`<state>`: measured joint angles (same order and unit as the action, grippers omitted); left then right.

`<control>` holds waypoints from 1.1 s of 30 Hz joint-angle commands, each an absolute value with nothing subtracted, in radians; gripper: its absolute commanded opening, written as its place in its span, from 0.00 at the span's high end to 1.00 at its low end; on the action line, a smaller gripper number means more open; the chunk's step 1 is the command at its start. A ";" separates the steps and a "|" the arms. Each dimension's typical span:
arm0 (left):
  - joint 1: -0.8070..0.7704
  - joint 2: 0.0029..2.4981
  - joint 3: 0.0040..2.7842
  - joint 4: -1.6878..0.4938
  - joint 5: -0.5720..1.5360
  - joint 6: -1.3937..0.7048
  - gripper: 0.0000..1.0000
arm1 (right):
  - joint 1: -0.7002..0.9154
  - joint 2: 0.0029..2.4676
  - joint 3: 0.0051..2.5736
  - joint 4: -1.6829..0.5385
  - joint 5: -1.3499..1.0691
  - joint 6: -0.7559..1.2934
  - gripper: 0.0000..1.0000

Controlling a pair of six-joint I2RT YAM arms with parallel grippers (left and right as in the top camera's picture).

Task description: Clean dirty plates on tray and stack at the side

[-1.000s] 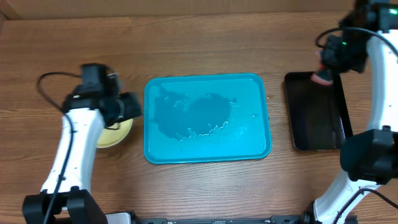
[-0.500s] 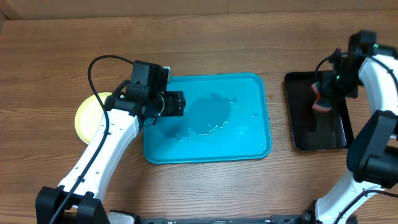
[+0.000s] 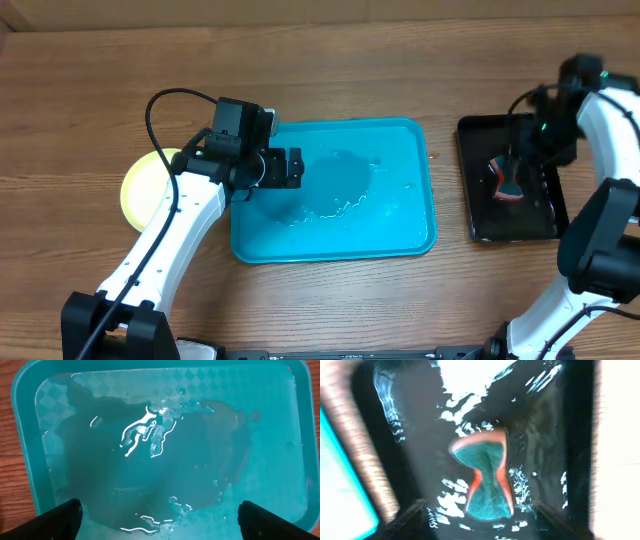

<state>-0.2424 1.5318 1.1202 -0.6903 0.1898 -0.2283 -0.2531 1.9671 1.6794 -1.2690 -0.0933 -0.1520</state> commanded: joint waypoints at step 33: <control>-0.241 1.537 1.134 -0.702 0.173 -0.213 0.00 | -0.029 1.470 1.998 -1.620 0.009 -0.078 0.00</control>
<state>-0.2424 1.5318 1.1202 -0.7029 0.1825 -0.2283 -0.0311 1.4708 1.9827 -1.6173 -0.0231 -0.0818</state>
